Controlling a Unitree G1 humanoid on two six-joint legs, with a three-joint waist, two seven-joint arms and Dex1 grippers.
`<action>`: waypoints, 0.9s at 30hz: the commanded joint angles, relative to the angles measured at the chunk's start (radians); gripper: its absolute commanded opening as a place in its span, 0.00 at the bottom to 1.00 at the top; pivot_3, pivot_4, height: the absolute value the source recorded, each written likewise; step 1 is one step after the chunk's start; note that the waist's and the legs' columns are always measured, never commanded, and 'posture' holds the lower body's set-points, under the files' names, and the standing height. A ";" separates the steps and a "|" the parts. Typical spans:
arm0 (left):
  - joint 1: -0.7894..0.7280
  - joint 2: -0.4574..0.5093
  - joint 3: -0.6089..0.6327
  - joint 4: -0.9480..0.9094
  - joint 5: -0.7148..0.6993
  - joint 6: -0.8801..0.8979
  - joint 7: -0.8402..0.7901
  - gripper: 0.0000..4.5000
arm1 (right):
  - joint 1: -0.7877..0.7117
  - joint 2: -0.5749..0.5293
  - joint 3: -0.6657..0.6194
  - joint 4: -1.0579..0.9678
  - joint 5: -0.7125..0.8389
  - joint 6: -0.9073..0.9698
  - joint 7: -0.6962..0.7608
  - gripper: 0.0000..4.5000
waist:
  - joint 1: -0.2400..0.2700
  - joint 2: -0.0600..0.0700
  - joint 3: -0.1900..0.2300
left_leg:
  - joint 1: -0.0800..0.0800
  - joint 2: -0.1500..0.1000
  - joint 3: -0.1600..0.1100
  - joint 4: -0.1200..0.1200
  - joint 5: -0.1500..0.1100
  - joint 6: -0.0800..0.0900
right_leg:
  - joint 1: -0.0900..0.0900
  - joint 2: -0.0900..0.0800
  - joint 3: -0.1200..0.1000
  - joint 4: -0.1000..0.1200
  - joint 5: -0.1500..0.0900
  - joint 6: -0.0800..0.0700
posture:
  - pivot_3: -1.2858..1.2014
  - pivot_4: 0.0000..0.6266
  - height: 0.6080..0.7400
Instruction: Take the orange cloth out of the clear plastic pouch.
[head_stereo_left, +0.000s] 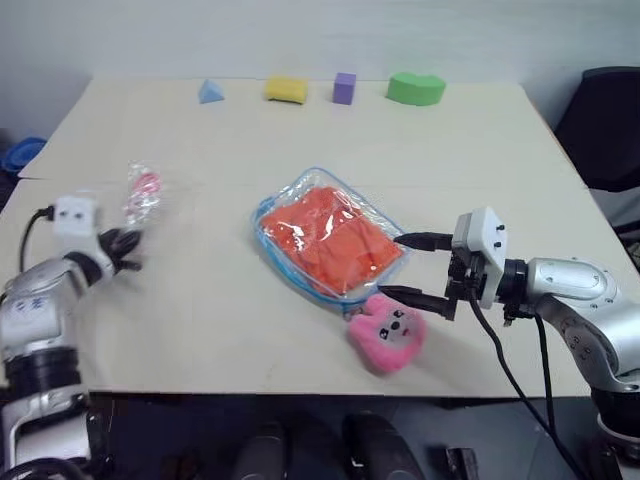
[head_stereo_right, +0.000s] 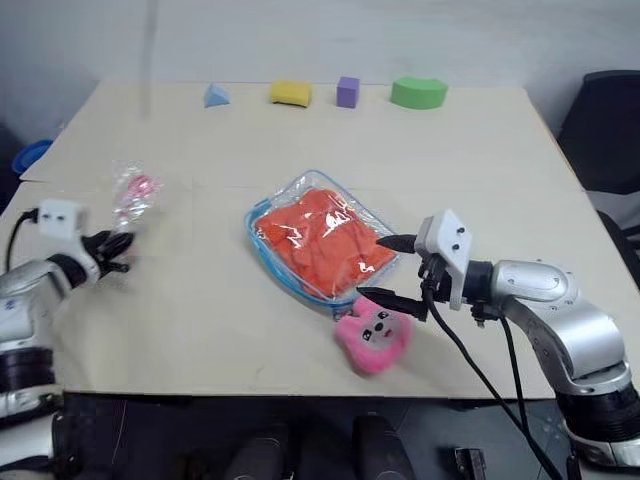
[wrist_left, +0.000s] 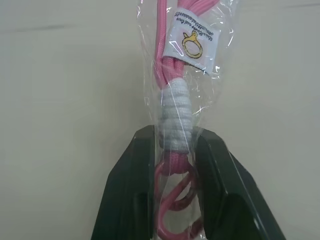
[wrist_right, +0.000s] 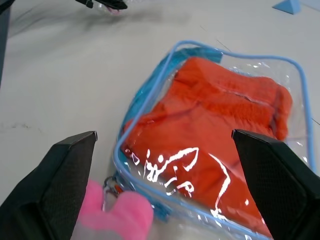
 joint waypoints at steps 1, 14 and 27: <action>0.063 0.010 0.057 -0.066 -0.023 -0.010 0.037 0.17 | -0.054 0.009 0.008 0.029 -0.005 -0.034 0.039 1.00 | 0.010 -0.001 0.000 | 0.000 0.000 0.000 0.001 0.000 0.000 | 0.000 0.000 0.000 0.000 0.000 0.000 | 0.52 0.24 1.00; 0.168 0.068 0.121 -0.136 -0.089 0.035 0.048 0.93 | -0.062 -0.016 -0.027 0.047 -0.005 -0.030 0.069 1.00 | 0.005 -0.003 -0.002 | 0.000 0.000 0.000 -0.004 0.000 0.000 | 0.000 -0.001 -0.001 -0.002 0.000 0.000 | 0.52 0.24 1.00; -0.109 0.390 -0.449 -0.107 0.039 -0.528 -0.677 0.93 | 0.113 -0.048 -0.174 -0.098 0.033 0.026 -0.022 1.00 | 0.015 0.000 -0.001 | 0.003 -0.001 0.001 -0.009 0.000 0.001 | 0.004 -0.004 -0.003 -0.006 0.000 -0.002 | 0.52 0.24 1.00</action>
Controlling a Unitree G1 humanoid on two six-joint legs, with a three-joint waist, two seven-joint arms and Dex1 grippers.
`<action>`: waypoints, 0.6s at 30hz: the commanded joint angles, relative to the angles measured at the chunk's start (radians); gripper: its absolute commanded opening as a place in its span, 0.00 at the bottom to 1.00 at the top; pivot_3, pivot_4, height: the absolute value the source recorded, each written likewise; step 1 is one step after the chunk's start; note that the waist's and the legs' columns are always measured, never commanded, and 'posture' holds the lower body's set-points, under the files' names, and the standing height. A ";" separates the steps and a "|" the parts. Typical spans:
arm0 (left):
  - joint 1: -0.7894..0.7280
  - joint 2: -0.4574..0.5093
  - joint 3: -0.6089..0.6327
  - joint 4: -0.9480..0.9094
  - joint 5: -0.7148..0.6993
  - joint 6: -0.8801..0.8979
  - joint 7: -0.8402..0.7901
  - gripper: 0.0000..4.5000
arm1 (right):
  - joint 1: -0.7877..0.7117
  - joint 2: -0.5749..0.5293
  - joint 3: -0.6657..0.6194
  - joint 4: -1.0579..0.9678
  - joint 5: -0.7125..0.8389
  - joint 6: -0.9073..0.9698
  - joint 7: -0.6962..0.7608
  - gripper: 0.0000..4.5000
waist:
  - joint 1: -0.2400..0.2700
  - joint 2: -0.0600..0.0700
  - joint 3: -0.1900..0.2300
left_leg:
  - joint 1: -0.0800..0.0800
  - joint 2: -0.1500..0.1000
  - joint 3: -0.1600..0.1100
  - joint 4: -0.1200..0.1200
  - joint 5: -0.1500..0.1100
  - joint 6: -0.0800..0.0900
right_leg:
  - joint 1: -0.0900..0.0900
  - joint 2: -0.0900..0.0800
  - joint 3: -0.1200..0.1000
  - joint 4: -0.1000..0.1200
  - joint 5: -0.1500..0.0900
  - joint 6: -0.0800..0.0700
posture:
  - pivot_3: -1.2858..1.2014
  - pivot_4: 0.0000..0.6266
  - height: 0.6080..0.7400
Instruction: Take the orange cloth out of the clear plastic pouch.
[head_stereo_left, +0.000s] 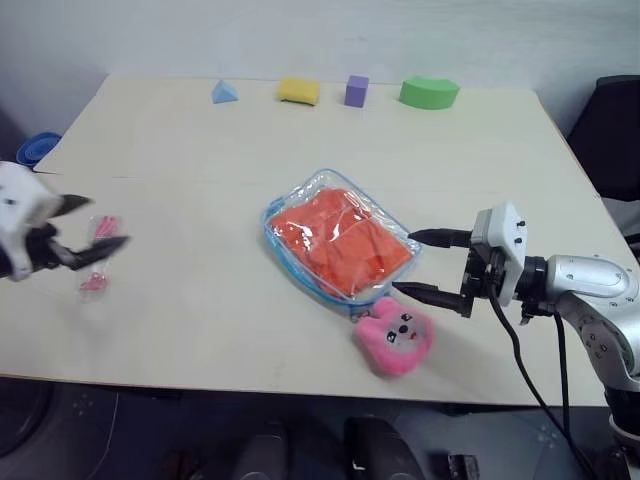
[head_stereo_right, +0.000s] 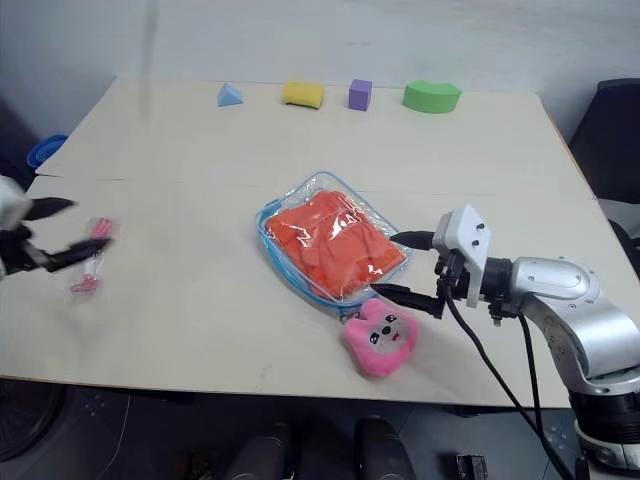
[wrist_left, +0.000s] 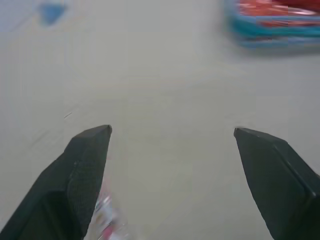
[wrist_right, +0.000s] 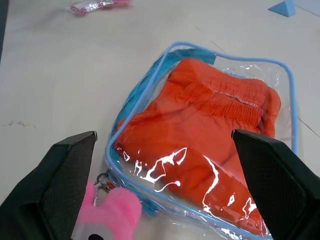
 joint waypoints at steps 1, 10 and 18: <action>-0.235 -0.082 -0.249 0.204 0.178 -0.274 -0.098 0.93 | 0.029 -0.007 -0.063 -0.082 0.028 0.012 -0.041 1.00 | -0.001 0.000 0.000 | 0.000 0.000 0.000 0.000 0.000 0.000 | -0.001 0.001 0.000 0.001 0.000 0.000 | 0.52 0.24 1.00; -0.716 -0.397 -0.543 0.883 0.476 -0.840 -0.017 0.93 | 0.172 -0.002 -0.164 -0.237 0.068 0.062 -0.155 1.00 | -0.016 -0.003 0.001 | -0.005 0.001 0.006 0.003 0.000 0.002 | -0.006 0.006 0.003 0.005 0.002 0.002 | 0.52 0.24 1.00; -0.841 -0.495 -0.577 1.129 0.567 -0.924 0.096 0.67 | 0.216 -0.002 -0.200 -0.286 0.095 0.080 -0.219 1.00 | -0.010 -0.004 0.001 | -0.006 0.001 0.006 0.010 0.000 0.003 | -0.006 0.005 0.003 0.006 0.002 0.003 | 0.52 0.24 1.00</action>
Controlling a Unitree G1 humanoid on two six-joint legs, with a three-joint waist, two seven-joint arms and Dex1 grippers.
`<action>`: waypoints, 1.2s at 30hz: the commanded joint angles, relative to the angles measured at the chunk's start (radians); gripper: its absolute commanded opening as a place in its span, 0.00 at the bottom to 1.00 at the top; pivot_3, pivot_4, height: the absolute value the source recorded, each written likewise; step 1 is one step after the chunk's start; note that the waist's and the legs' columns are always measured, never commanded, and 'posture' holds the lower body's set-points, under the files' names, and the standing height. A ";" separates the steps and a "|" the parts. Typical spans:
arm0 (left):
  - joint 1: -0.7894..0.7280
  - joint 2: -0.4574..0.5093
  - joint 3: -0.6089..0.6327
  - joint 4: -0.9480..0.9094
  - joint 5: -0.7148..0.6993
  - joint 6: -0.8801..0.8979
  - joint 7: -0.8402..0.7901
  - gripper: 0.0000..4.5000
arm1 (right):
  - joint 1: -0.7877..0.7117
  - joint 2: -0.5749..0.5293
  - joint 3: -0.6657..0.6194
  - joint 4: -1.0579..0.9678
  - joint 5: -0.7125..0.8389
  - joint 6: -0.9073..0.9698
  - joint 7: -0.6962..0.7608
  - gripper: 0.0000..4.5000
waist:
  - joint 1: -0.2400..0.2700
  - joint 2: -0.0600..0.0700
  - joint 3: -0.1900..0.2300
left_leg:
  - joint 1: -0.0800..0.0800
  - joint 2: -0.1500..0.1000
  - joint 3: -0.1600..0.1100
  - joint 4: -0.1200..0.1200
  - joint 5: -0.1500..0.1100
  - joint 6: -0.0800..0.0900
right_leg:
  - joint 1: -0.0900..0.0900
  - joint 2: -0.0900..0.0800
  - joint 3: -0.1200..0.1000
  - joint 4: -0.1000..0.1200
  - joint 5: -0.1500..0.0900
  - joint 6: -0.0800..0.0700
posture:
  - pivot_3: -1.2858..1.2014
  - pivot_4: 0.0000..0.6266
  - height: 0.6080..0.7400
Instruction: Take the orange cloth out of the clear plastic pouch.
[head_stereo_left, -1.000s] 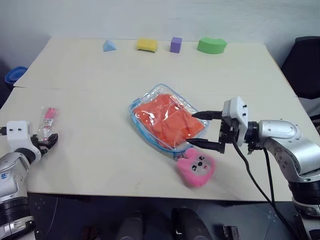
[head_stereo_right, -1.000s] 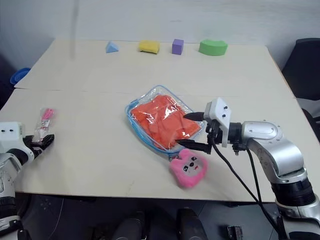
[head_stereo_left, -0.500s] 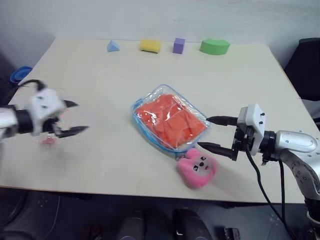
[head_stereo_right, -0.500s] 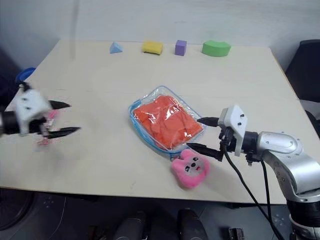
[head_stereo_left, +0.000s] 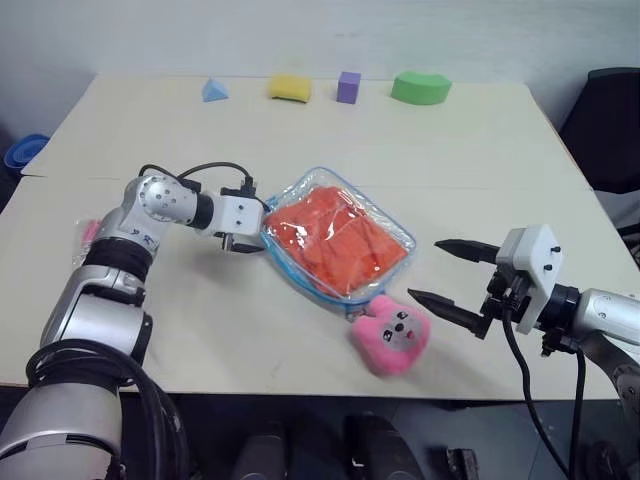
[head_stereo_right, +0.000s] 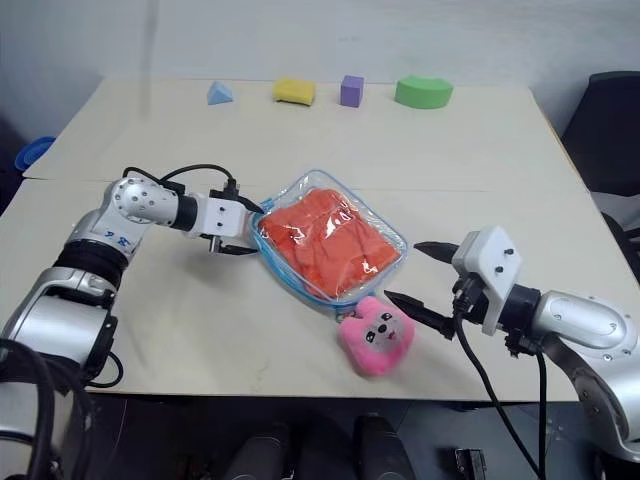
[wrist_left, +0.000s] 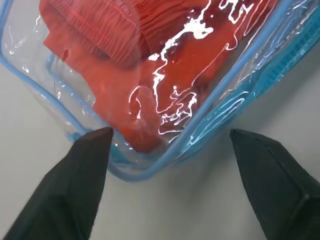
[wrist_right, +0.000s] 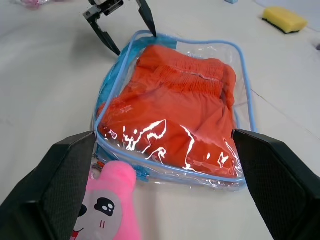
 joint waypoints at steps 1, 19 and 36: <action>-0.034 -0.009 0.022 0.041 -0.001 -0.015 0.024 0.61 | 0.005 -0.002 -0.030 -0.044 0.026 0.002 -0.022 1.00 | 0.000 0.000 0.000 | 0.000 0.000 0.000 0.001 0.000 0.000 | 0.000 0.000 0.000 0.000 0.000 0.000 | 0.52 0.24 1.00; 0.777 0.136 0.238 -1.409 -0.082 1.099 -0.047 0.01 | -0.048 -0.032 0.072 0.033 -0.006 -0.011 0.051 1.00 | -0.021 0.001 -0.001 | 0.001 0.001 -0.004 0.002 0.000 0.000 | 0.002 0.000 0.001 0.006 0.000 0.000 | 0.52 0.24 1.00; 0.883 0.073 0.253 -1.726 -0.087 1.579 0.152 0.38 | -0.023 -0.059 0.058 0.073 -0.024 -0.010 0.102 1.00 | 0.000 0.001 -0.001 | 0.003 0.001 -0.004 0.003 -0.004 0.005 | 0.005 0.000 0.001 0.001 0.000 0.000 | 0.52 0.24 1.00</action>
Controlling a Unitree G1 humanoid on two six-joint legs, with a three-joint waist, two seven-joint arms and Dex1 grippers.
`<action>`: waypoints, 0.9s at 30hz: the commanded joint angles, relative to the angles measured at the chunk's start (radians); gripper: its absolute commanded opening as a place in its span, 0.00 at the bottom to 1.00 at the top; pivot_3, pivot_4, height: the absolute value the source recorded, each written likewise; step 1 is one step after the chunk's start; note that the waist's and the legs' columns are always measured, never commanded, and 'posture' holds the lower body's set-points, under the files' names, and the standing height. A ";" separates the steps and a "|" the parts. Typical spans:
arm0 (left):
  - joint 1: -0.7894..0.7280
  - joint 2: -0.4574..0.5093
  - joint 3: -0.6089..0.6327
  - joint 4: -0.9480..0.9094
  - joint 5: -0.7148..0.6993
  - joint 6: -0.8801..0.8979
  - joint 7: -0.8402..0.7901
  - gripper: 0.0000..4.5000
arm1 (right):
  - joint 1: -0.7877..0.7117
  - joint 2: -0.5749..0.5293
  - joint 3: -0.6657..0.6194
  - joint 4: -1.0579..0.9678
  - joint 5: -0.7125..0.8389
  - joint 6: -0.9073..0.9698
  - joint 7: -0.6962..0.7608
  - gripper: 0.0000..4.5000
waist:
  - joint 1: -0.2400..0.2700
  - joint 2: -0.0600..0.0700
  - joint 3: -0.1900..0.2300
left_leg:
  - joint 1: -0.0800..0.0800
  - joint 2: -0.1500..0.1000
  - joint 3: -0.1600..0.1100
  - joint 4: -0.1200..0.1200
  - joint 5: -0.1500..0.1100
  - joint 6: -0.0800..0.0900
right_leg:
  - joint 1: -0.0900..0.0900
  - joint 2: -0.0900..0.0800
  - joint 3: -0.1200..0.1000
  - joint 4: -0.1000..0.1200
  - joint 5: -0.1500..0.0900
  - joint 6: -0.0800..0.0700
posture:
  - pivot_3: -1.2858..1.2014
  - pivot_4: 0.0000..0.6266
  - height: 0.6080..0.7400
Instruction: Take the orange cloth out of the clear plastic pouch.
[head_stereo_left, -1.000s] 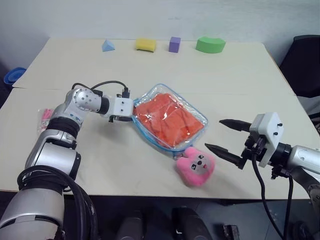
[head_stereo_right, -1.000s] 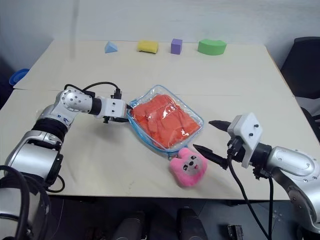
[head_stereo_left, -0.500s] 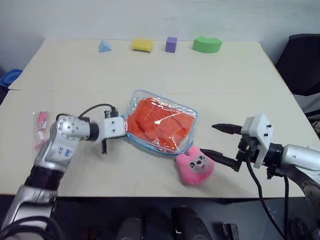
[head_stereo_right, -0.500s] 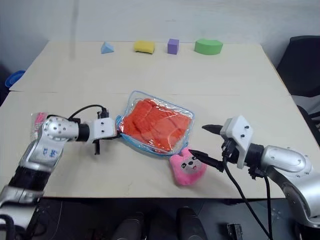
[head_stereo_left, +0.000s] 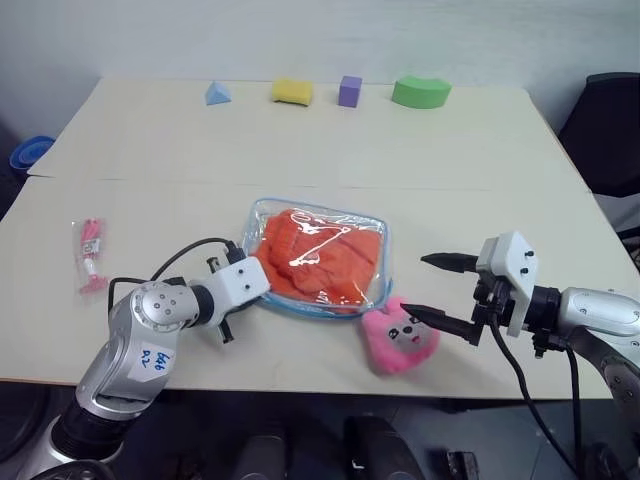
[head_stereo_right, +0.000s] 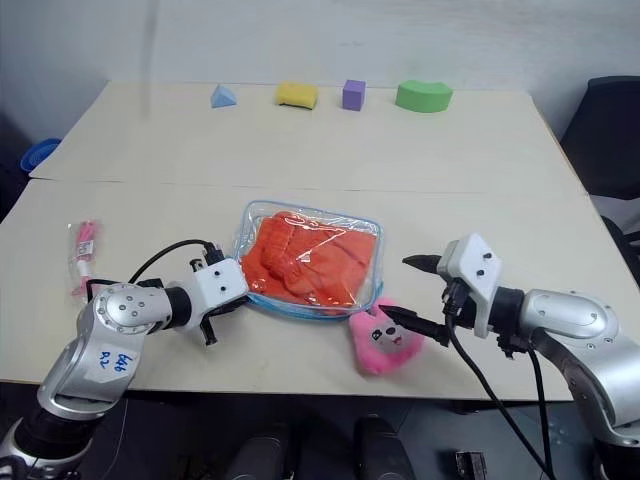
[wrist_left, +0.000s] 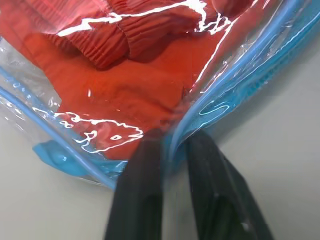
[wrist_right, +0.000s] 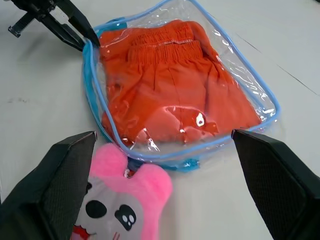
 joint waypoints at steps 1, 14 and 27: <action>-0.005 -0.006 0.099 -0.014 -0.060 0.035 0.022 0.46 | 0.027 -0.021 -0.063 -0.016 0.018 -0.001 0.006 1.00 | 0.001 0.000 0.000 | 0.000 0.000 0.000 0.000 0.000 0.000 | 0.000 0.000 0.000 0.000 0.000 0.000 | 0.52 0.24 1.00; -0.002 0.144 0.539 0.070 -0.668 0.048 -0.343 0.57 | 0.263 -0.012 -0.053 0.119 -0.028 -0.075 0.139 1.00 | -0.003 0.000 0.000 | 0.003 0.000 0.000 0.000 0.000 -0.001 | 0.003 0.000 -0.001 -0.001 0.000 0.000 | 0.52 0.24 1.00; 0.019 0.229 0.450 0.125 -0.753 -0.100 -0.309 0.58 | 0.217 0.039 0.153 0.012 0.083 -0.026 0.228 0.19 | -0.002 0.000 0.000 | 0.005 0.000 -0.001 -0.003 0.000 -0.002 | 0.004 -0.001 0.000 -0.003 0.000 0.000 | 0.52 0.24 1.00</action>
